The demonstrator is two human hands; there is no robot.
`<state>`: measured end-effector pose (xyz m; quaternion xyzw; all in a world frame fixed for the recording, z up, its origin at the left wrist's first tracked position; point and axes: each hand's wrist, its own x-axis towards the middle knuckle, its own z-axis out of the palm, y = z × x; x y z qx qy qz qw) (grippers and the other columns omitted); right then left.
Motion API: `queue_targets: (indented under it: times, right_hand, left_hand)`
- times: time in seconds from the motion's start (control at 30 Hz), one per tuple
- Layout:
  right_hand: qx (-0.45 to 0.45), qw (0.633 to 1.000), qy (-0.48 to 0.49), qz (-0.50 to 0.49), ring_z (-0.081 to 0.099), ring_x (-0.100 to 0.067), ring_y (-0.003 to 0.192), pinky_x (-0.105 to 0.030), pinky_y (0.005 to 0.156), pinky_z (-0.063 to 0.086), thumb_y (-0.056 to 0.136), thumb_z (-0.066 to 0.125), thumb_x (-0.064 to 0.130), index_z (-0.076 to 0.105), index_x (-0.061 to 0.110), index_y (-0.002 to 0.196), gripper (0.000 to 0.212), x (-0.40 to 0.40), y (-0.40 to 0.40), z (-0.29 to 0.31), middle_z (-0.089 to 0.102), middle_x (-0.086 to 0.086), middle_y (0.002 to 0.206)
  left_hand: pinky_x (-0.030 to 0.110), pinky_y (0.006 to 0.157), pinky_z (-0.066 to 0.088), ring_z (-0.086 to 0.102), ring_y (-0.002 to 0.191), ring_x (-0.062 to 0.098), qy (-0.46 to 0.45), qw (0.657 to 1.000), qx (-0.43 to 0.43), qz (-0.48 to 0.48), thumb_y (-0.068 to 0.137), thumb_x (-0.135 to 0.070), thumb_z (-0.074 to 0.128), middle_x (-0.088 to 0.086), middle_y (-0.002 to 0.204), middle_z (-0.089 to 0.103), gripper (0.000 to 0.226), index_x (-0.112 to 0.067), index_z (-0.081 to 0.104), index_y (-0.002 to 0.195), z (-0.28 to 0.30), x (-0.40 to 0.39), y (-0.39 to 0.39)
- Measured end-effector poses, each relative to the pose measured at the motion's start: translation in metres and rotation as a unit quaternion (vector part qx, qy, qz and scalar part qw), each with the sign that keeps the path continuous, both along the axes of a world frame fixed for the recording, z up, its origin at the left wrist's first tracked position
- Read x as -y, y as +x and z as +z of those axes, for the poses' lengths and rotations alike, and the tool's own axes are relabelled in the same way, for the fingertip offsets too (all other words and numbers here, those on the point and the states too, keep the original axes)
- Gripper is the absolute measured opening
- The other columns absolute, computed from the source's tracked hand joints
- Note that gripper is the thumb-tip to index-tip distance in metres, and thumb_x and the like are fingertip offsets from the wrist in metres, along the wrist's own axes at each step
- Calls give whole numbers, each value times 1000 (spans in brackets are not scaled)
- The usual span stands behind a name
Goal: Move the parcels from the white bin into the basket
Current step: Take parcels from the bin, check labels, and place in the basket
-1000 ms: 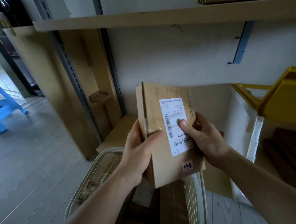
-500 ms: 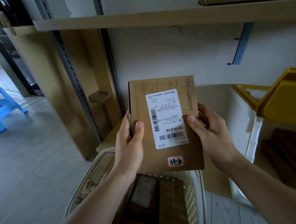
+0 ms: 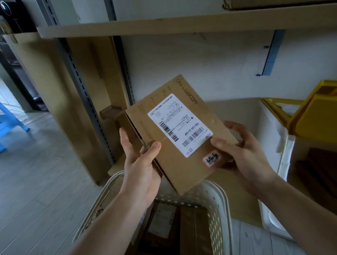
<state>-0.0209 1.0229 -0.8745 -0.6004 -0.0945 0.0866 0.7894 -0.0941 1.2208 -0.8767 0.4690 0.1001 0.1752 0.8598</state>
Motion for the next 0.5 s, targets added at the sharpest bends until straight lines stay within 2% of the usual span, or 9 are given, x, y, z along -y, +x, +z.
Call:
queue_targets:
  times: [0.1, 0.2, 0.3, 0.37, 0.4, 0.5]
  right_hand:
    - [-51, 995, 73, -55, 78, -22, 92, -35, 71, 61, 67, 84, 27, 61, 15, 129, 67, -4, -2, -4, 77, -9, 112]
    - [-79, 990, 93, -74, 77, -19, 98, -31, 71, 60, 71, 82, 29, 61, 14, 124, 59, -8, -6, -3, 79, -2, 107]
    - [-48, 993, 67, -82, 76, -18, 96, -27, 68, 60, 86, 76, 21, 61, 20, 122, 39, -4, -4, 3, 78, -3, 107]
    - [-14, 995, 23, -97, 74, -17, 99, -28, 71, 60, 82, 78, 26, 58, 25, 128, 50, -3, -5, 8, 74, -2, 111]
    - [-9, 994, 21, -108, 74, -18, 99, -29, 73, 60, 75, 80, 32, 56, 26, 131, 60, -3, -5, 9, 73, -1, 112]
    - [-32, 991, 61, -113, 76, -22, 102, -39, 81, 62, 64, 81, 40, 55, 24, 135, 77, -1, -4, 13, 75, -4, 113]
  left_hand:
    - [65, 102, 48, 63, 124, 33, 31, 999, 33, -30, 79, 6, 67, 7, 125, 70, 102, -57, 27, 149, -3, -1, 1]
    - [62, 97, 53, 63, 122, 32, 95, 995, 29, 6, 69, 1, 83, 10, 125, 67, 103, -53, 35, 143, 2, -4, 3]
    - [63, 96, 54, 67, 113, 28, 86, 993, -2, 77, 70, -23, 83, 7, 119, 67, 69, -34, 44, 126, 10, -12, 2]
    - [62, 97, 54, 68, 110, 29, 120, 986, -33, 111, 68, -37, 83, 10, 117, 67, 56, -25, 49, 110, 12, -18, 1]
    - [59, 97, 55, 70, 108, 28, 135, 983, -38, 117, 69, -37, 83, 11, 114, 69, 51, -23, 50, 104, 12, -20, 1]
    - [48, 88, 60, 76, 93, 17, 85, 989, -32, 119, 85, -17, 77, 0, 93, 78, 35, -15, 43, 93, 7, -19, 3]
